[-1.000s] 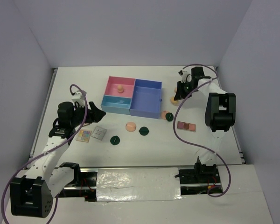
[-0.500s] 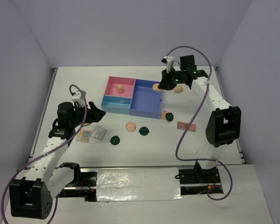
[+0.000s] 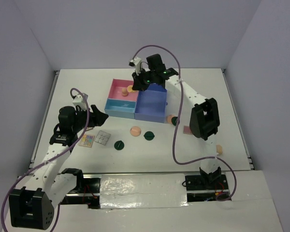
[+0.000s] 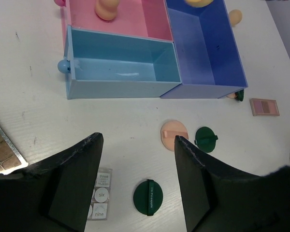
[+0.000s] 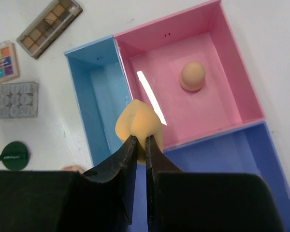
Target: Organize the makeup
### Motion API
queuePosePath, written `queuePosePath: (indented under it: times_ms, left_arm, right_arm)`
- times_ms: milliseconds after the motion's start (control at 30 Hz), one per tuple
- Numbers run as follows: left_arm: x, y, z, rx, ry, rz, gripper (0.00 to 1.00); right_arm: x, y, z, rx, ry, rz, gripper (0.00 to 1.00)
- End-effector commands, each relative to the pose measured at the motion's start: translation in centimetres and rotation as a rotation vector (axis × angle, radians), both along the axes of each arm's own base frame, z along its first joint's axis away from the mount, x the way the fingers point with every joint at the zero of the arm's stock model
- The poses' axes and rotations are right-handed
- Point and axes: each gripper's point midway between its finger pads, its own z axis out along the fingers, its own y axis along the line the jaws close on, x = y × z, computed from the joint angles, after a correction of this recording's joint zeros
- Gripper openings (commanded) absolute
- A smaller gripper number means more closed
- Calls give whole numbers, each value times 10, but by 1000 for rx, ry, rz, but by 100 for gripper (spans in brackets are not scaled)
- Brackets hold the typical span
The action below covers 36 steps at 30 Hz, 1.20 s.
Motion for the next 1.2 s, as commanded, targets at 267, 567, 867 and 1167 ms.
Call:
queuePosePath:
  times_ms: [267, 567, 867, 1167]
  left_arm:
    - [5, -1, 15, 7, -60, -4, 73]
    - [2, -10, 16, 2, -60, -60, 71]
    - [-3, -67, 14, 20, -33, -227, 12]
    - [-7, -163, 29, 28, -46, -408, 53]
  right_arm:
    - [38, 29, -21, -37, -100, -89, 39]
    - [36, 27, -19, -35, -96, -87, 65]
    - [-5, -76, 54, 100, -33, -50, 19]
    - [-80, -249, 3, -55, 196, -428, 42]
